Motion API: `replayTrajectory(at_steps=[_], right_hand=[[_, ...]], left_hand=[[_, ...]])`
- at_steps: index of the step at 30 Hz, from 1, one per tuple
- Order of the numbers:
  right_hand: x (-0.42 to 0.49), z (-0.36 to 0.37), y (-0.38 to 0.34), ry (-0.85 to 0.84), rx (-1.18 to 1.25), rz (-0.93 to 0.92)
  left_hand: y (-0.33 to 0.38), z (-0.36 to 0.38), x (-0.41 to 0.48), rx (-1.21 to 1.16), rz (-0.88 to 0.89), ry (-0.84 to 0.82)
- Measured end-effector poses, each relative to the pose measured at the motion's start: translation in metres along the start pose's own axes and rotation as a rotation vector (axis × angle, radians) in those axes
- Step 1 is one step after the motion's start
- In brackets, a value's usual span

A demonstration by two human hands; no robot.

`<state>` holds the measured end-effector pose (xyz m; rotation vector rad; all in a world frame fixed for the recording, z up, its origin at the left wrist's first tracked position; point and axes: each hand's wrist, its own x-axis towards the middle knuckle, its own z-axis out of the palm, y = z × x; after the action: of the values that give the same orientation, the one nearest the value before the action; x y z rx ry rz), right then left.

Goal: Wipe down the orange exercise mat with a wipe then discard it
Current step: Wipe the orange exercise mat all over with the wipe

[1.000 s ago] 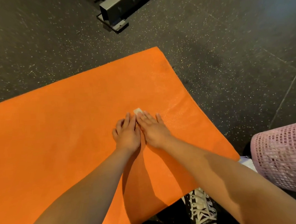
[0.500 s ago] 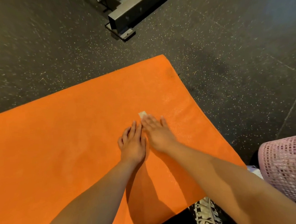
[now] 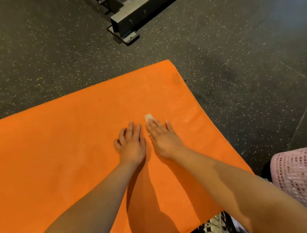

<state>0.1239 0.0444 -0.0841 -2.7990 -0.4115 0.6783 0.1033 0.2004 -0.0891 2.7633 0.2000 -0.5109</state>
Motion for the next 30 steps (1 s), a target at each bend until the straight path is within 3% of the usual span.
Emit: replayTrajectory(at_steps=[3, 5, 12, 14, 18, 20, 22, 26, 28, 30], right_hand=[[0.013, -0.016, 0.029, 0.083, 0.086, 0.329], [0.021, -0.018, 0.027, 0.104, 0.134, 0.399], [0.023, -0.004, -0.019, -0.018, 0.091, -0.098], [0.024, -0.008, -0.01, -0.013, 0.019, -0.077], [0.031, -0.024, 0.021, 0.061, 0.066, 0.285], [0.036, -0.025, 0.02, 0.056, 0.126, 0.353], [0.039, -0.024, 0.005, 0.043, 0.157, 0.259], [0.041, -0.016, -0.014, -0.013, 0.042, -0.108], [0.047, -0.022, -0.003, 0.005, 0.017, -0.084], [0.055, -0.03, 0.014, 0.052, 0.029, 0.097]], left_hand=[[-0.004, 0.005, 0.002, 0.024, 0.019, 0.006], [-0.006, 0.01, 0.0, 0.023, 0.026, 0.037], [-0.005, 0.007, 0.002, -0.038, 0.016, 0.069], [-0.005, 0.006, 0.001, -0.022, 0.016, 0.057], [-0.007, 0.002, 0.002, -0.004, 0.023, 0.024], [-0.006, 0.0, 0.004, -0.02, 0.025, 0.025], [-0.004, -0.004, 0.008, -0.046, 0.016, 0.048], [0.001, -0.013, 0.026, -0.043, -0.004, 0.104], [0.002, -0.014, 0.035, -0.036, 0.016, 0.068], [0.002, -0.012, 0.039, -0.021, 0.021, 0.017]])
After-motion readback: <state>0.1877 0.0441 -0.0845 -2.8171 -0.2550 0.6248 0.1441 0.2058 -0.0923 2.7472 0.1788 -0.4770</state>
